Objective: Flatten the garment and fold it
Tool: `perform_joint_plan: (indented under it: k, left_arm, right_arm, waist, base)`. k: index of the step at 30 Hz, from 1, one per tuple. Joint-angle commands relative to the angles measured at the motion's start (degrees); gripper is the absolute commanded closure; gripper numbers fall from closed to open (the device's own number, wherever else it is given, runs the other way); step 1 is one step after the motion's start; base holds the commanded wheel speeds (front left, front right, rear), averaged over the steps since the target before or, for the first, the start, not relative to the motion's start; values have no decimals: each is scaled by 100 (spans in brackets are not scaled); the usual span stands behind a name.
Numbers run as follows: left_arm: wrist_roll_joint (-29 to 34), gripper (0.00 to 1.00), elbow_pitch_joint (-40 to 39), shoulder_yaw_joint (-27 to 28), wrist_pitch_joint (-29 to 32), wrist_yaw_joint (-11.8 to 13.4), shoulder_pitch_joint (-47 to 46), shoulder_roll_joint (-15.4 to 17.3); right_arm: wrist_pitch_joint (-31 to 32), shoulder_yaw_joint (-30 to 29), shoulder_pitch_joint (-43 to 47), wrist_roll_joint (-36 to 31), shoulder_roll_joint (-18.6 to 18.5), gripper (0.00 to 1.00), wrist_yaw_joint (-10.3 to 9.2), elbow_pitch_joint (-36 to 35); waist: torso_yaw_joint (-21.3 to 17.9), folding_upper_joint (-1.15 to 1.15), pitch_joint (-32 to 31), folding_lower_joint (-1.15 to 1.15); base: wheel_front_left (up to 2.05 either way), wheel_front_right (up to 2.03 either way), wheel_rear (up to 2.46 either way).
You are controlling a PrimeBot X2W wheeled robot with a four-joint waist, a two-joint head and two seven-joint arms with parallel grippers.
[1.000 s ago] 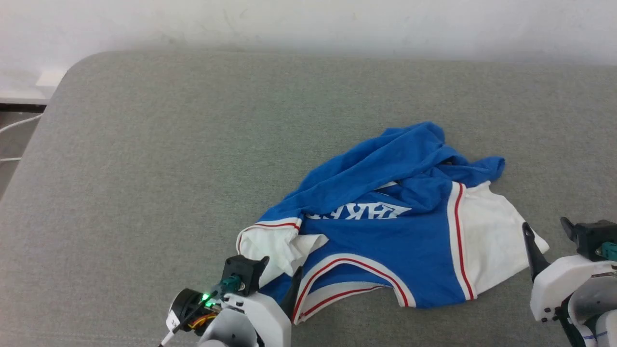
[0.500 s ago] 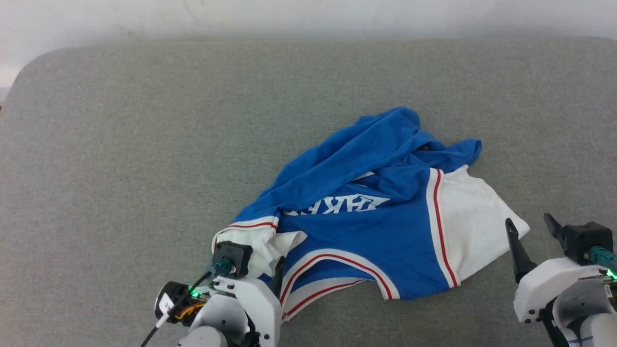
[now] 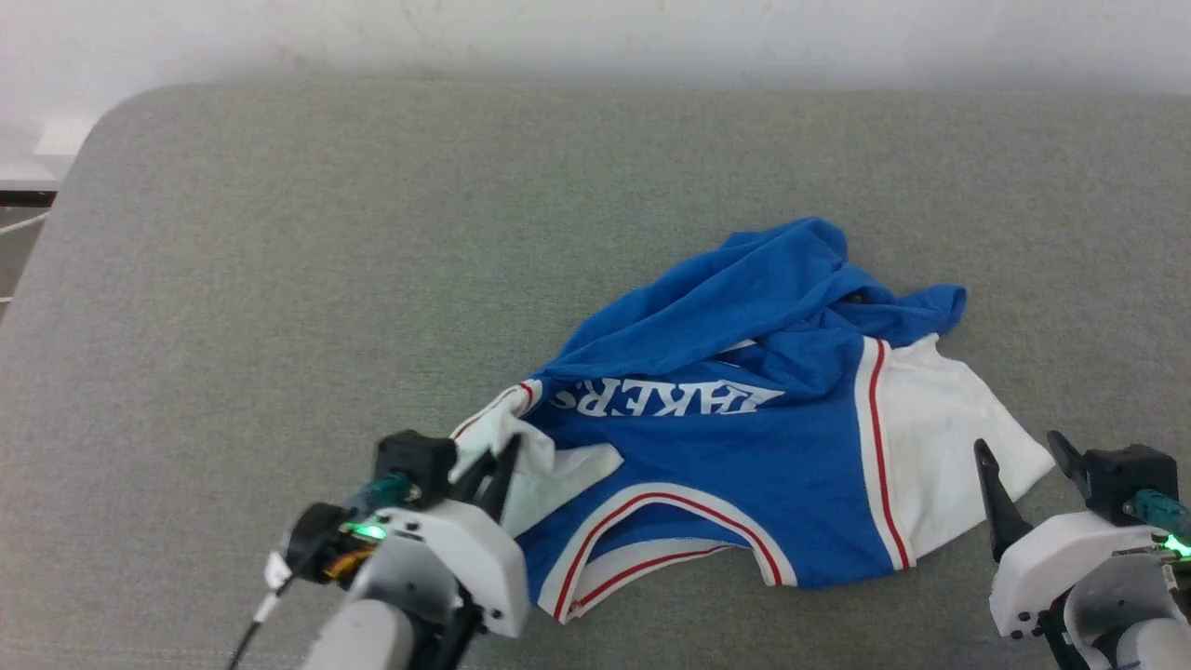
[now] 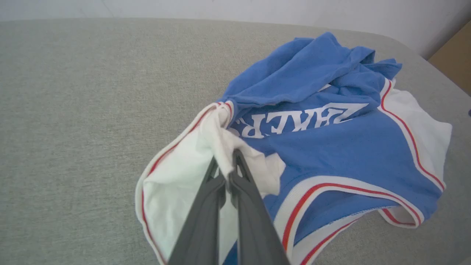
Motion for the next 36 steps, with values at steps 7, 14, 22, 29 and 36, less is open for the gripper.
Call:
perform_joint_plan:
  k: [7,14,22,29,36]
  left_arm:
    - [-141,100,-458,682,225,43,56,790]
    - [-264,100,178,957,417,-130,-459,1249]
    - [-65,0,1500,1000,-471,-65,-1447,1270]
    - [70,0,2126,1011,-1566,178,-1645,1093]
    - [177,0,1680,1007,-2433,467,-1134,822]
  right_arm:
    - [-3,68,116,-35,26,0,-12,42]
    - [-13,227,37,-28,52,0,-12,61]
    - [-30,217,-96,-19,70,0,-12,15]
    - [9,130,-79,42,47,0,-12,-39]
    - [690,70,6,325,-144,0,-12,-267]
  waist:
    - [211,0,-236,0]
    - [48,0,-131,0]
    - [-189,0,94,0]
    - [-142,0,58,0]
    - [112,0,-115,0]
  base:
    - [0,0,0]
    - [0,0,0]
    - [0,0,0]
    - [0,0,0]
    - [0,0,0]
